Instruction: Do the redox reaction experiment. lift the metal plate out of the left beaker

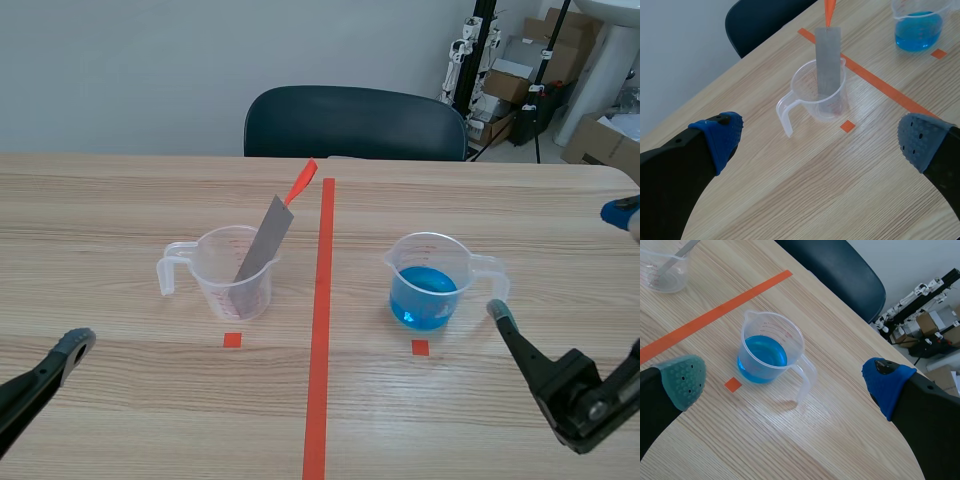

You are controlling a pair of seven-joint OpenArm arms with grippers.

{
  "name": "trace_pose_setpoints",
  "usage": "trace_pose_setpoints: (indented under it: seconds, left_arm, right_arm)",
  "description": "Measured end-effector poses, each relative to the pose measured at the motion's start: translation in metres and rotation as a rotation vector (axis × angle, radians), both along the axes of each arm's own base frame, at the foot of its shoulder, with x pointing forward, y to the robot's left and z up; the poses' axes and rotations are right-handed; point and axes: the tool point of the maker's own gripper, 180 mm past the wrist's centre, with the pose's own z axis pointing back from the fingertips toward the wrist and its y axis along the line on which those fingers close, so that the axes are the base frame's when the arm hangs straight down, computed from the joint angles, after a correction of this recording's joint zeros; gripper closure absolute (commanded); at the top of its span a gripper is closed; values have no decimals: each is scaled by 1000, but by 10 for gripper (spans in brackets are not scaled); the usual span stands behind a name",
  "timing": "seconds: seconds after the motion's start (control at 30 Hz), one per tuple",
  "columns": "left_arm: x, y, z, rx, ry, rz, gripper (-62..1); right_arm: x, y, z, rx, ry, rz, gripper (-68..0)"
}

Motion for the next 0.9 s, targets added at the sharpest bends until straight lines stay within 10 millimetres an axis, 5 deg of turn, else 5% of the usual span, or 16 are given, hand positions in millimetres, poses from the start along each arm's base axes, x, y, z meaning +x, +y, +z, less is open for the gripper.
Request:
trace_pose_setpoints:
  seconds: [0.9]
  left_arm:
    - [0, 0, -1, 3, 4, 2, -623]
  right_arm:
    - [0, 2, 3, 8, -12, 8, -679]
